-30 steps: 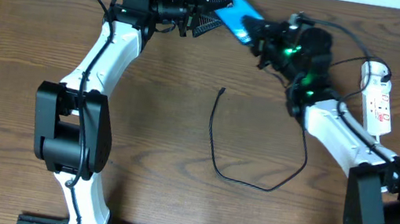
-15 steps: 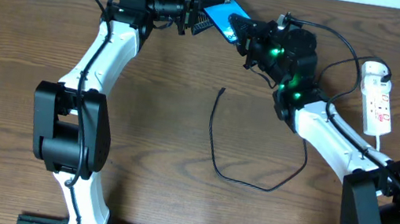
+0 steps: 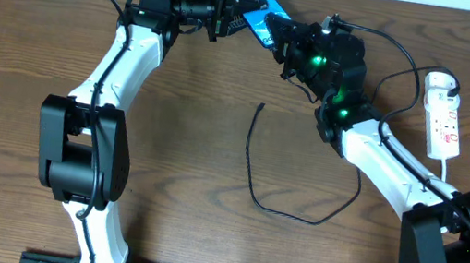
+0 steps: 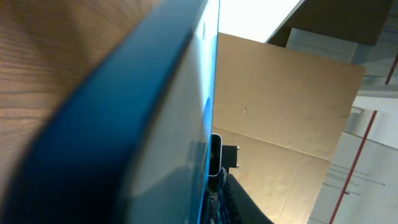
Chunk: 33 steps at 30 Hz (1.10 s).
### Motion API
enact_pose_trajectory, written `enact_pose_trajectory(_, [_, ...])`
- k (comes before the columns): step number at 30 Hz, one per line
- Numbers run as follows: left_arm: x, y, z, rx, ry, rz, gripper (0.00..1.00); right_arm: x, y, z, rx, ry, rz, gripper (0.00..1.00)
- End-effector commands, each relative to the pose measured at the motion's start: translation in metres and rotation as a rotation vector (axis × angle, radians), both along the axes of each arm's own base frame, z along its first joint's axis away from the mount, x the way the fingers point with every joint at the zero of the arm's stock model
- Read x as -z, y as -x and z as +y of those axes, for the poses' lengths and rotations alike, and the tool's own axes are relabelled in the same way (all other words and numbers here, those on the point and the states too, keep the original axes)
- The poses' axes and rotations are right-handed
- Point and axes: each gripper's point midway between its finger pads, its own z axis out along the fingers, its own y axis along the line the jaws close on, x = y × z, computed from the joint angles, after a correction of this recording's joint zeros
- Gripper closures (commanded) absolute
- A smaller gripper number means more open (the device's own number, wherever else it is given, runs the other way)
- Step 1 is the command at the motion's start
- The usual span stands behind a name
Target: Plug charger to phone and switch on socket
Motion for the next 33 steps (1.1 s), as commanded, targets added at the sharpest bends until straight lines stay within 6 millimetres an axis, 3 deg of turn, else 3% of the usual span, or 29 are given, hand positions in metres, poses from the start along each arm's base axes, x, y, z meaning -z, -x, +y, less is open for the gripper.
enact_pose_trajectory(1, [-0.021, 0.004, -0.006, 0.018, 0.008, -0.067, 0.85, -0.004, 0.029, 0.033, -0.148, -0.001, 0.002, 0.99])
enact_pose_trajectory(3, [-0.021, 0.004, -0.006, 0.015, 0.007, -0.067, 0.92, -0.005, 0.029, 0.033, -0.148, -0.002, 0.002, 0.98])
enact_pose_trajectory(10, [-0.02, 0.001, -0.005, 0.0, 0.003, -0.06, 0.93, -0.004, 0.03, 0.034, -0.151, -0.001, 0.002, 0.97])
enact_pose_trajectory(21, [-0.019, -0.004, 0.005, -0.012, -0.025, -0.144, 0.92, -0.003, 0.026, 0.027, -0.164, 0.092, -0.088, 0.55])
enact_pose_trajectory(26, [-0.013, -0.003, 0.017, 0.002, -0.057, -0.231, 0.93, 0.009, 0.021, 0.005, -0.222, 0.224, -0.171, 0.36])
enact_pose_trajectory(33, [0.011, 0.0, 0.042, 0.009, -0.143, -0.286, 0.93, 0.022, 0.015, -0.041, -0.309, 0.26, -0.172, 0.24])
